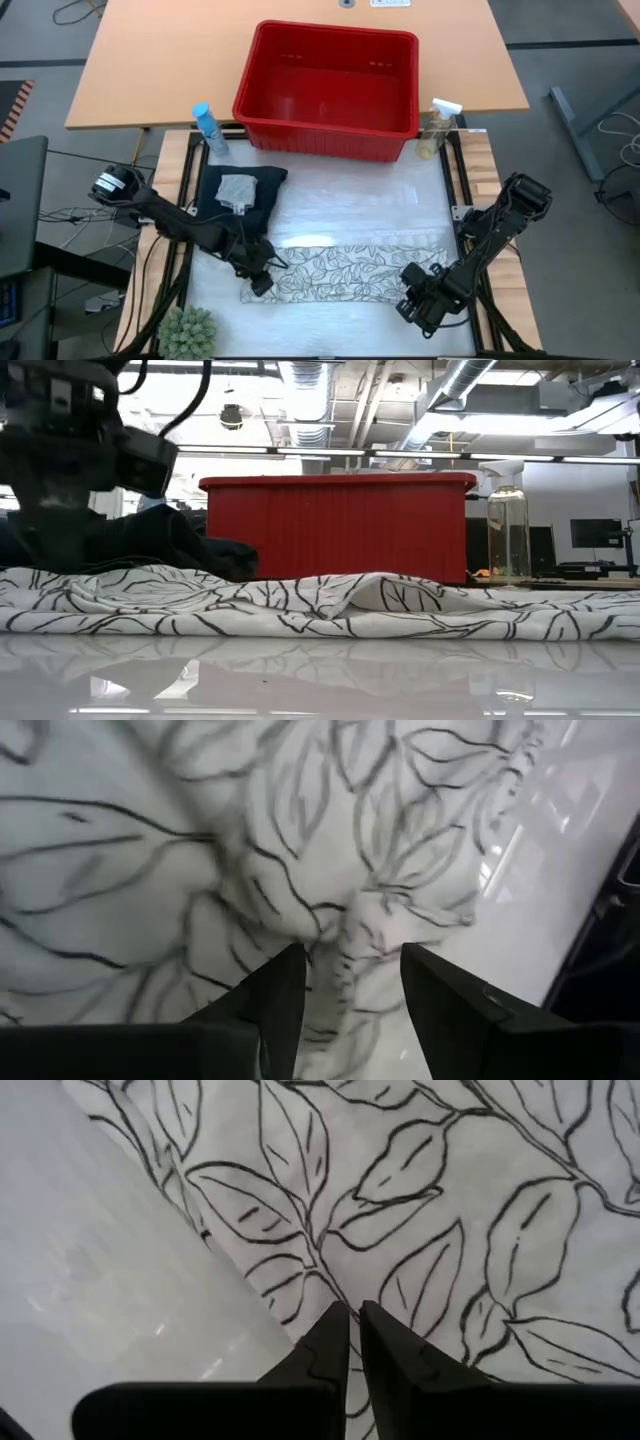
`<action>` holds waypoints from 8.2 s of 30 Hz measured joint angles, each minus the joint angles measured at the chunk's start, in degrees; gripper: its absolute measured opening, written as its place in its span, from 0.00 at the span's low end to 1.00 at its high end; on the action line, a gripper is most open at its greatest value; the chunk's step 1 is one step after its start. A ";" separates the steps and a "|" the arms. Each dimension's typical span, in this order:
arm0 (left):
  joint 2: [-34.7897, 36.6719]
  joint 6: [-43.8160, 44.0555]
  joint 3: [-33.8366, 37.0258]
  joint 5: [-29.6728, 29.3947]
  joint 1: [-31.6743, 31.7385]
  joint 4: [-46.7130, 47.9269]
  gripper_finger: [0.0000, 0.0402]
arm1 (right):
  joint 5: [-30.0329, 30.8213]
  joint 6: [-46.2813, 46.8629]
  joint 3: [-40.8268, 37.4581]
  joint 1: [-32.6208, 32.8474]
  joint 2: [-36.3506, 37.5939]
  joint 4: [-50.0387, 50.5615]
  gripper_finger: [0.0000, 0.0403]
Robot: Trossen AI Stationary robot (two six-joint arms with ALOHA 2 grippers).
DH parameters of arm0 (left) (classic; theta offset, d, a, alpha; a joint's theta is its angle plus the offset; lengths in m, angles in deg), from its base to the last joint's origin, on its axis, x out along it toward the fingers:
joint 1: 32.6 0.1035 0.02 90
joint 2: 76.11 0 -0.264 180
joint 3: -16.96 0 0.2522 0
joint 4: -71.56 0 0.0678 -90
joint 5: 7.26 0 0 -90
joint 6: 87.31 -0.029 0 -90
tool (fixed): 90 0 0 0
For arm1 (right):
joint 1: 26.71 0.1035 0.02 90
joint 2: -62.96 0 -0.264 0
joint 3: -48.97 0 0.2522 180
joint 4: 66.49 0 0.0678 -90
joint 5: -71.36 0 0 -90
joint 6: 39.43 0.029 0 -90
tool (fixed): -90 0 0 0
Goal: Fold Laundry from Bin
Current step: Fold the white patterned shirt
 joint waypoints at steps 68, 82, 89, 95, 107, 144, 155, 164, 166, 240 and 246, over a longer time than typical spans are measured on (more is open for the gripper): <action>-7.59 -9.47 -15.23 -16.89 -22.73 10.00 0.39 | -1.14 5.23 -0.02 -1.27 -0.04 -1.60 0.14; -1.70 -8.28 -15.23 -32.24 -21.67 3.39 0.39 | -13.47 19.59 0.82 1.88 0.62 5.12 0.18; -1.57 -14.09 -15.23 -32.91 -13.54 -5.51 0.39 | -14.49 24.68 3.71 2.66 0.90 7.44 0.42; -1.57 -22.86 -15.24 -28.99 -6.54 -13.54 0.39 | -16.06 31.01 5.51 1.61 1.03 19.30 0.57; -2.18 -24.08 -15.24 -25.39 -2.85 -15.72 0.39 | -17.81 33.38 5.39 -3.76 2.24 28.63 0.63; -6.12 -22.52 -15.25 -24.72 0.33 -18.38 0.39 | -25.59 36.79 -20.91 -4.22 12.73 -6.06 0.05; -6.12 -24.34 -15.25 -21.38 0.48 -18.57 0.39 | -14.84 32.84 -11.53 -4.37 14.60 -1.58 0.05; -10.16 -23.30 -15.26 -18.15 0.16 -20.74 0.39 | -9.54 29.19 -2.61 -5.84 14.38 7.76 0.05; -12.76 -23.17 -15.23 -16.15 0.21 -24.52 0.39 | -9.27 28.00 -1.51 -6.28 14.47 7.95 0.05; -24.95 -19.12 -34.35 19.67 1.51 -21.70 0.39 | -2.10 -15.86 2.56 -25.84 7.62 -10.57 0.46; -19.69 -23.13 -34.37 13.53 1.51 -16.02 0.39 | -1.57 -14.25 2.47 -24.66 6.55 -7.09 0.34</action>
